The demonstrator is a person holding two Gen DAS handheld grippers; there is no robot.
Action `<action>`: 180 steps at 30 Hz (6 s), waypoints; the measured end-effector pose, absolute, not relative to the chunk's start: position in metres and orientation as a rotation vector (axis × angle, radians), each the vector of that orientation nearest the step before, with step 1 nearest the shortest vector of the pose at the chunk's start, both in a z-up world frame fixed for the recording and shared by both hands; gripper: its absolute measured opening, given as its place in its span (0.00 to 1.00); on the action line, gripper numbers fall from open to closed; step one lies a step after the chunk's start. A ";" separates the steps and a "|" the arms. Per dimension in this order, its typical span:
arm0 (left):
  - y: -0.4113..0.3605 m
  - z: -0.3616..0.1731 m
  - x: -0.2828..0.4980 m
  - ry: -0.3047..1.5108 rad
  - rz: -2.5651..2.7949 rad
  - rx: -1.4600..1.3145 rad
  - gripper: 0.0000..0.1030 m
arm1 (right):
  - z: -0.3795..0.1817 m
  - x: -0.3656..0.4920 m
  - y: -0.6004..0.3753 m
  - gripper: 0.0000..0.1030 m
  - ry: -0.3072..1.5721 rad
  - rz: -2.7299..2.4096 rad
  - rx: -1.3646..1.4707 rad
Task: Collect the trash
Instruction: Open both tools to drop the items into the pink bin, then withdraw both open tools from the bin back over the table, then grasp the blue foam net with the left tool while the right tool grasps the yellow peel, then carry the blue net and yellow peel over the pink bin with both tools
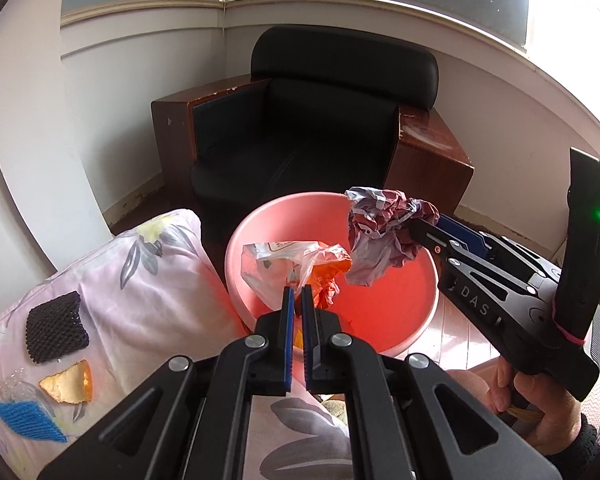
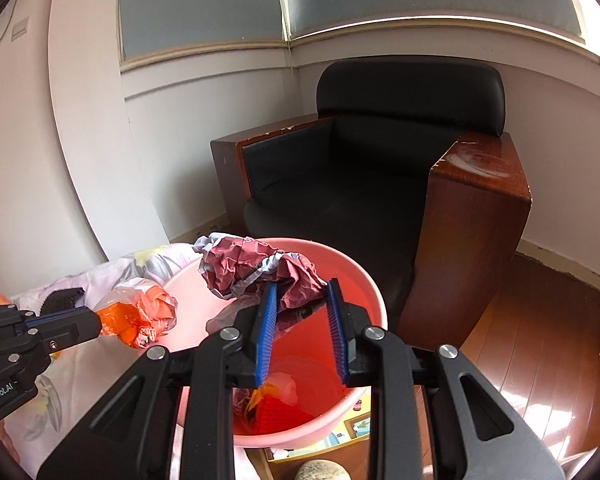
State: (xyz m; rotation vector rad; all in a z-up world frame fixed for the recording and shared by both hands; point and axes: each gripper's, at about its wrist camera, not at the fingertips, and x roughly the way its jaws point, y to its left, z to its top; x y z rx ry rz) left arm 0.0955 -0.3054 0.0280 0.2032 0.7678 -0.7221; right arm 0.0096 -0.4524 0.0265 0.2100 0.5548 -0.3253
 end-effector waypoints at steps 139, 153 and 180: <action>0.071 0.022 0.080 0.668 -0.318 -0.171 0.03 | 0.003 0.086 -0.251 0.05 0.809 0.142 0.356; 0.045 0.039 0.072 0.631 -0.359 -0.153 0.03 | 0.026 0.055 -0.288 0.05 0.729 0.072 0.388; -0.096 0.080 0.074 0.579 -0.626 -0.063 0.03 | 0.035 -0.001 -0.401 0.05 0.594 -0.139 0.527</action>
